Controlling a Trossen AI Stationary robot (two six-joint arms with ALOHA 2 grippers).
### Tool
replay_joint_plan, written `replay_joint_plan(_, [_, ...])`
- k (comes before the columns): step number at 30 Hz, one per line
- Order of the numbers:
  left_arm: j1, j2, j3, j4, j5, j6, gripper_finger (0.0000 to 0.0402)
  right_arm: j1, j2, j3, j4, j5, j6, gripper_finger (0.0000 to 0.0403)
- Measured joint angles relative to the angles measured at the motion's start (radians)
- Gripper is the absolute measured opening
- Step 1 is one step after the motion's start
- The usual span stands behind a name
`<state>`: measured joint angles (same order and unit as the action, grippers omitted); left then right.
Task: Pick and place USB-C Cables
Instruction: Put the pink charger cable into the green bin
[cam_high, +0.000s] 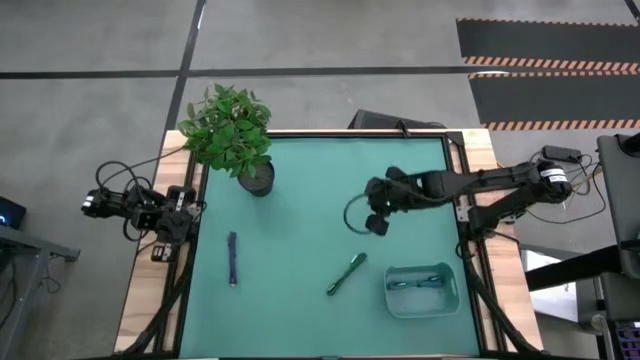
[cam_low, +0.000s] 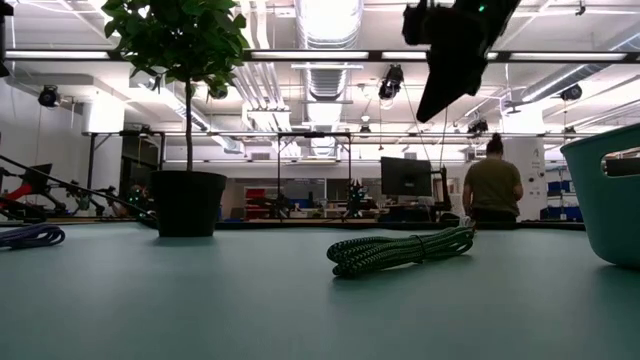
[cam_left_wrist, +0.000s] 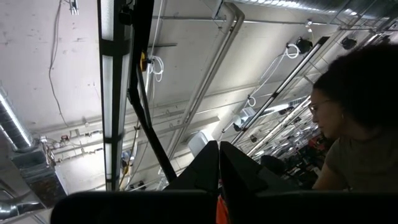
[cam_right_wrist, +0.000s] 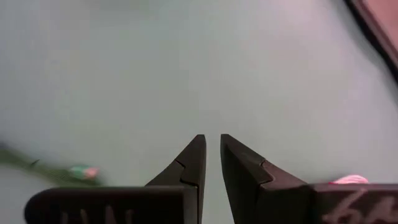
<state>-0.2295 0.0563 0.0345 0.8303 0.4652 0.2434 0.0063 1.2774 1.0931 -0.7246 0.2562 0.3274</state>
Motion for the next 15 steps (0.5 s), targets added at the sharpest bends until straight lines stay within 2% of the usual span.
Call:
replay_joint_plan(8, [0.000,0.000,0.000,0.000,-0.002,0.000,0.0000,-0.155,0.000,0.000,-0.011,-0.001,-0.103,0.0038])
replay_joint_plan(15, [0.000,0.000,0.000,0.000,-0.002,0.000,0.0000,-0.285,0.000,0.000,-0.142,-0.001,-0.021,0.0038])
